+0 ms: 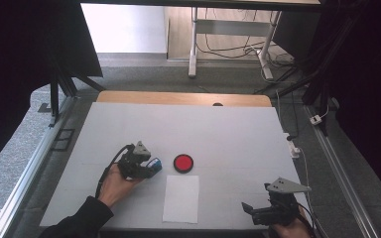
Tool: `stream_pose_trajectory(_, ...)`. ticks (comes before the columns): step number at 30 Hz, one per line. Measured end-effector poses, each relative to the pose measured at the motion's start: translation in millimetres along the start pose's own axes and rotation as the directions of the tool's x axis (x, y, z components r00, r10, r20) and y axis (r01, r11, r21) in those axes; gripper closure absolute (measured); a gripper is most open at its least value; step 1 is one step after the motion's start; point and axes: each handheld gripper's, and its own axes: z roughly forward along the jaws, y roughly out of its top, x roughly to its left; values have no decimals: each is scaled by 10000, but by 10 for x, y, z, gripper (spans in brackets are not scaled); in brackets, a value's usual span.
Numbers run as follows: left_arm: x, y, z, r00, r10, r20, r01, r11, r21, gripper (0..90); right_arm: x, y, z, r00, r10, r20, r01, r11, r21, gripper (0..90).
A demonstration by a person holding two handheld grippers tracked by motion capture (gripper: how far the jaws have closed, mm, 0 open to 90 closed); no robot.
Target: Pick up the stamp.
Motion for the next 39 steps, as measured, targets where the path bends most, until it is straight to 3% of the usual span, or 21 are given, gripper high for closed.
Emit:
stream_pose_trajectory(5, 6, 9, -11, 9997, 86, 209, -87, 10000, 26, 560, 1, 0, 1, 10000, -16, -11, 16, 10000, 12, 0)
stream_pose_trajectory(6, 4, 10, -15, 9995, 117, 301, -117, 9999, 1, 669, 1, 0, 1, 10000, -19, -17, 19, 10000, 14, 0)
stream_pose_trajectory(7, -3, 12, -19, 9994, 115, 320, -114, 9999, -26, 690, 1, 0, 1, 10000, -21, -17, 21, 10000, 14, 0)
stream_pose_trajectory(10, -16, 29, -19, 9990, 321, 327, -324, 9994, 96, 697, 1, 0, 2, 10000, -31, -22, 31, 10000, 22, 0)
stream_pose_trajectory(18, -21, 45, -28, 9989, 116, 457, -120, 9999, 98, 698, 0, -1, 0, 10000, -23, -26, 23, 10000, 9, 0)
stream_pose_trajectory(27, 32, 79, -199, 9979, -194, 625, 222, 9988, -443, 697, 1, -1, -3, 10000, -37, -34, 37, 10000, -12, 0)
stream_pose_trajectory(39, 28, 110, -401, 9967, -113, 801, 173, 9970, -749, 697, 1, 0, -7, 10000, -62, -21, 62, 10000, 4, 0)
